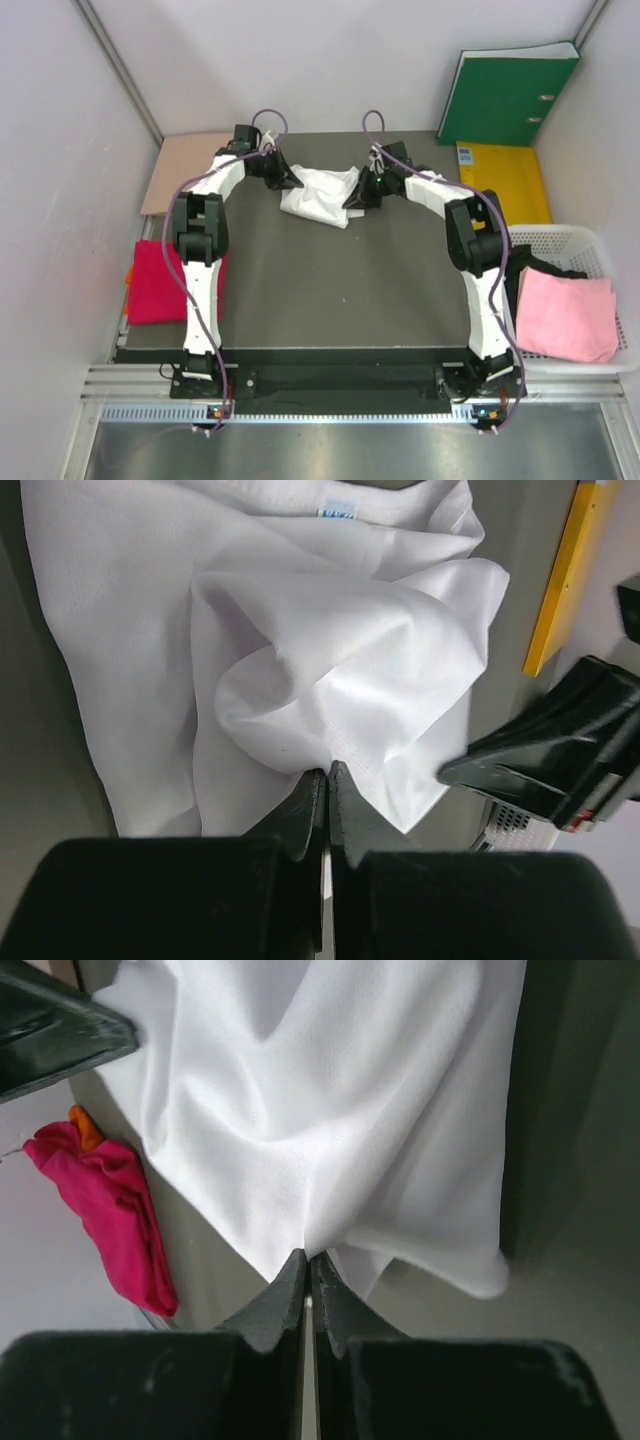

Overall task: Fold and stack the t-shirts
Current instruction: Smooth out wrinkles on the folded tshirt

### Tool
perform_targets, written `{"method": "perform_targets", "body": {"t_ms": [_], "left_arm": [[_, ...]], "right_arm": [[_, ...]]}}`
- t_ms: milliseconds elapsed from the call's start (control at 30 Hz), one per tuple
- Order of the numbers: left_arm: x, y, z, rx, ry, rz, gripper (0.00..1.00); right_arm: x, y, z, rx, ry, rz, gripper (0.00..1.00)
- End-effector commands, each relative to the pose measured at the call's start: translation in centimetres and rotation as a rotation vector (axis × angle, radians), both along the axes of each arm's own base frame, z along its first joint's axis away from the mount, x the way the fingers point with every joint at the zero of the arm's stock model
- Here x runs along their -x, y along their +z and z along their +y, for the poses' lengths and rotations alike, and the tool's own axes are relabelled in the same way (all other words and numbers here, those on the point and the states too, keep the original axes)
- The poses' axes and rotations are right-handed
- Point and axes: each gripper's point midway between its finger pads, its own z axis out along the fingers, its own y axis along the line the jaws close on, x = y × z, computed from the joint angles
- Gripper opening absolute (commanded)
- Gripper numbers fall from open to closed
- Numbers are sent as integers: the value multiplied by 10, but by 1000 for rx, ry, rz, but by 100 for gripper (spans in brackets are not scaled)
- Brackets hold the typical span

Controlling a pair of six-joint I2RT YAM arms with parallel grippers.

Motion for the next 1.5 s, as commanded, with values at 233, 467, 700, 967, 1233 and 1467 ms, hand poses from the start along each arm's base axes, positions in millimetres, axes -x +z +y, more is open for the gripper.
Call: {"method": "perform_targets", "body": {"t_ms": [233, 467, 700, 967, 1233, 1467], "left_arm": [[7, 28, -8, 87, -35, -50, 0], [7, 35, -12, 116, -48, -61, 0], [12, 34, -9, 97, -39, -63, 0], [4, 27, -4, 60, -18, -88, 97], [-17, 32, 0, 20, 16, -145, 99], [-27, 50, -2, 40, 24, -203, 75]], "right_arm": [[8, 79, -30, 95, -69, -220, 0], [3, 25, -43, 203, -99, -126, 0], [-10, -8, -37, 211, -92, -94, 3], [-16, 8, -37, 181, -105, -124, 25], [-32, 14, -42, 151, -135, -134, 29], [-42, 42, -46, 110, -159, -183, 34]]}}
